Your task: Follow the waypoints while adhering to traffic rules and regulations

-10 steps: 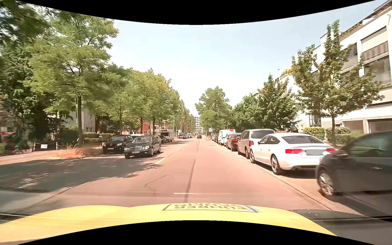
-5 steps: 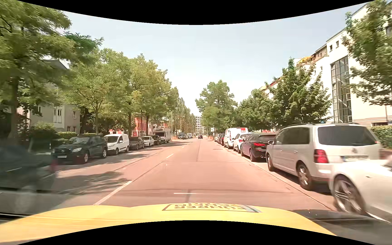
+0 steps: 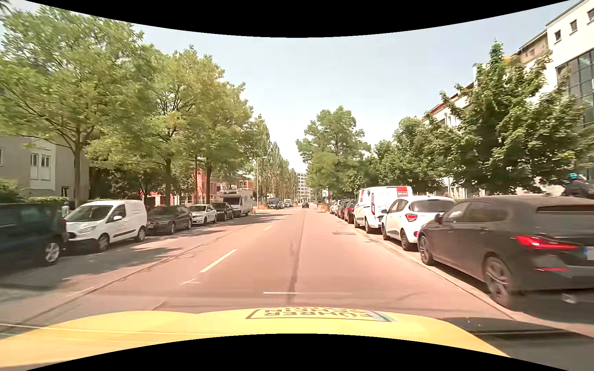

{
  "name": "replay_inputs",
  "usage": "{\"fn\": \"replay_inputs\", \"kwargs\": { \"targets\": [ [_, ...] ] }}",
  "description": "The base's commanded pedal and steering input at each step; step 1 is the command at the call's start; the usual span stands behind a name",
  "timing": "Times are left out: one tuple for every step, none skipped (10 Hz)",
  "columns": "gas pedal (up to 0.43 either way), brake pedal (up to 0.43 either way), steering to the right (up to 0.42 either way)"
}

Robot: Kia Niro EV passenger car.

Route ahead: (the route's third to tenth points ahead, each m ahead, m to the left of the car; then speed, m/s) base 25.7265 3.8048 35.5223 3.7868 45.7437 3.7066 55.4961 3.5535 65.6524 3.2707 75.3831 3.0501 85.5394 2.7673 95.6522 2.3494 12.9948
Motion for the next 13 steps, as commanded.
{"fn": "replay_inputs", "kwargs": {
  "targets": [
    [0.047,0.0,-0.001],
    [0.047,0.0,0.001],
    [0.047,0.0,0.001],
    [0.047,0.0,0.0],
    [0.047,0.0,0.0],
    [0.047,0.0,0.0],
    [0.047,0.0,0.001],
    [0.047,0.0,0.001],
    [0.047,0.0,0.001],
    [0.047,0.0,0.001],
    [0.047,0.0,0.001],
    [0.047,0.0,0.001],
    [0.047,0.0,0.001]
  ]
}}
